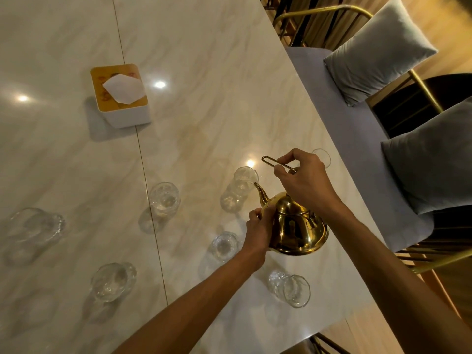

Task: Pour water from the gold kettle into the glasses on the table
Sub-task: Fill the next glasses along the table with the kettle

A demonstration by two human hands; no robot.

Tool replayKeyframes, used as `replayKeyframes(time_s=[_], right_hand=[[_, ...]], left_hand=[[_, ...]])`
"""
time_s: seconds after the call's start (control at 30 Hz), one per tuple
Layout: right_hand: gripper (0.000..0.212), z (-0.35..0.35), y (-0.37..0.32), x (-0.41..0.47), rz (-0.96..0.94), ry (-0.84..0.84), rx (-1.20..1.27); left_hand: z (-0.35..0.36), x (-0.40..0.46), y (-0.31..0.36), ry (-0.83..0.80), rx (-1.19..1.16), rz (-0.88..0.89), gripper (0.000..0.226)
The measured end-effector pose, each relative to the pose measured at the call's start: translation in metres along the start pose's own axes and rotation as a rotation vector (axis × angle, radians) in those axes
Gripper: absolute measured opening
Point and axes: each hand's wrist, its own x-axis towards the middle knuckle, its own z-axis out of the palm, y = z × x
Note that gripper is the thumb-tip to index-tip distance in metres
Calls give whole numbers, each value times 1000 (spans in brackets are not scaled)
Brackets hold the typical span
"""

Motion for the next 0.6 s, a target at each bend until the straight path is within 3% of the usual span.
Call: replayKeyframes(time_s=[0.6], right_hand=[[19,0,-9,4,-29,-33,-28]], left_hand=[[3,12,-7,-16,-39,-31,110]])
